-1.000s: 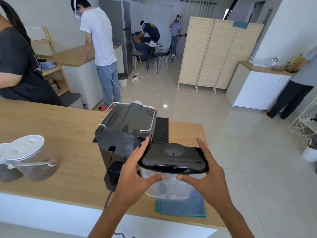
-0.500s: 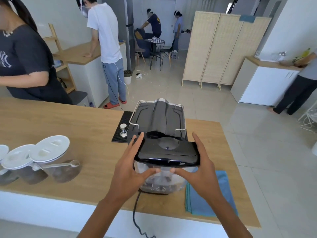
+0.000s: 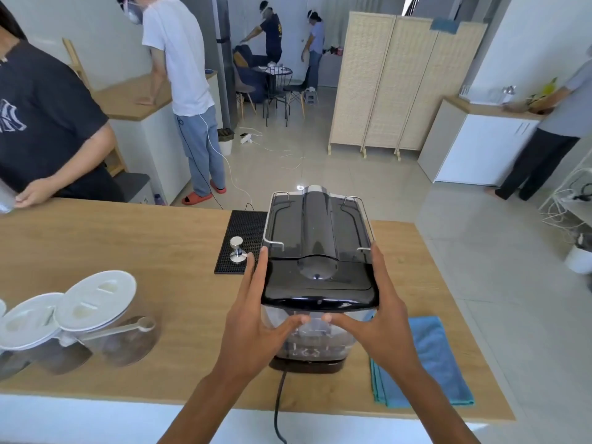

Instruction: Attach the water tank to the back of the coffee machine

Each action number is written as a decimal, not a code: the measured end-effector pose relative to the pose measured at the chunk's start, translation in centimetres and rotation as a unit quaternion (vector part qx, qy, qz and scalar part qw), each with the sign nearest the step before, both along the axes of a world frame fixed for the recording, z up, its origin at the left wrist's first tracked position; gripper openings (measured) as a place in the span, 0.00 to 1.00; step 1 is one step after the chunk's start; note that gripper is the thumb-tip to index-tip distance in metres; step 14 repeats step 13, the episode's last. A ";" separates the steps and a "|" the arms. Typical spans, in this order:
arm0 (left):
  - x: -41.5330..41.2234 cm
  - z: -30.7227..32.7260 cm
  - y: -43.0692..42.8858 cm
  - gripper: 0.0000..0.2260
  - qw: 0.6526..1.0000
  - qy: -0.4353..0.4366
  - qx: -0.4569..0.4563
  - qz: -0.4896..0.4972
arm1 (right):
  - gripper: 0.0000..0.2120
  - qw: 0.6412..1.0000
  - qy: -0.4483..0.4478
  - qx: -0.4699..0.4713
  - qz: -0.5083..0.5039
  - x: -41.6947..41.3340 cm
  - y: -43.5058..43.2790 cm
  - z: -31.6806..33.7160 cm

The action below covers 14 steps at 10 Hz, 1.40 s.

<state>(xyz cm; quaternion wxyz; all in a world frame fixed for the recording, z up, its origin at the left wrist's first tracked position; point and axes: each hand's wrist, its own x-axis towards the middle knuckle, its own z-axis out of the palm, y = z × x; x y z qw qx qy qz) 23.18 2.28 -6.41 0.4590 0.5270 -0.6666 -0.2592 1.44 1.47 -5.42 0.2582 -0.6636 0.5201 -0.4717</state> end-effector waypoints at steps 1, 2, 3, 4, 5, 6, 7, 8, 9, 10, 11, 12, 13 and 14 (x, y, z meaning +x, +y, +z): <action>0.2 -0.3 -0.6 0.51 1.000 0.004 -0.007 -0.004 | 0.62 1.000 -0.007 -0.002 -0.010 0.3 -0.2 -0.1; 0.2 -0.5 -1.2 0.51 1.000 0.004 -0.005 -0.013 | 0.61 1.000 -0.004 -0.003 -0.021 0.4 -0.5 -0.2; 0.2 -0.7 -1.7 0.51 1.000 0.004 -0.008 -0.013 | 0.60 1.000 -0.002 -0.002 -0.026 0.3 -0.9 -0.4; 0.0 -1.0 -1.8 0.50 1.000 -0.002 -0.006 -0.016 | 0.60 1.000 0.005 -0.005 -0.029 0.2 -1.0 -1.0; -0.1 -1.5 -1.8 0.51 1.000 -0.006 -0.002 -0.012 | 0.62 1.000 0.007 0.009 -0.024 0.0 -0.9 -1.6; 0.1 -2.2 -1.8 0.53 1.000 0.009 0.013 -0.018 | 0.63 1.000 -0.006 0.028 -0.008 -0.3 -1.0 -1.9; 0.6 -3.3 -1.4 0.54 0.999 0.030 0.036 -0.018 | 0.63 0.999 -0.012 0.032 -0.009 -0.4 -1.0 -1.8; 0.6 -3.8 -1.3 0.54 0.998 0.046 0.044 -0.021 | 0.61 0.999 -0.010 0.033 -0.018 -0.2 -0.8 -1.7; 0.6 -3.6 -1.3 0.54 0.996 0.066 0.051 -0.027 | 0.61 0.999 -0.012 0.035 -0.031 -0.1 -0.7 -1.8; 0.7 -3.8 -1.2 0.54 0.996 0.059 0.052 -0.030 | 0.62 0.999 -0.012 0.032 -0.041 0.1 -0.5 -1.7; 0.8 -3.9 -1.2 0.54 0.996 0.056 0.057 -0.029 | 0.62 0.997 -0.027 0.043 -0.061 0.4 -0.1 -2.0; 1.5 -4.2 -1.1 0.53 0.996 0.028 0.075 -0.032 | 0.61 0.995 -0.039 0.037 -0.081 0.4 0.5 -3.3; 2.7 -6.5 -0.7 0.47 0.997 -0.027 0.067 -0.040 | 0.62 0.994 -0.033 0.047 -0.094 -0.1 1.1 -5.3; 2.7 -6.5 -0.7 0.47 0.997 -0.027 0.067 -0.040 | 0.62 0.994 -0.033 0.047 -0.094 -0.1 1.1 -5.3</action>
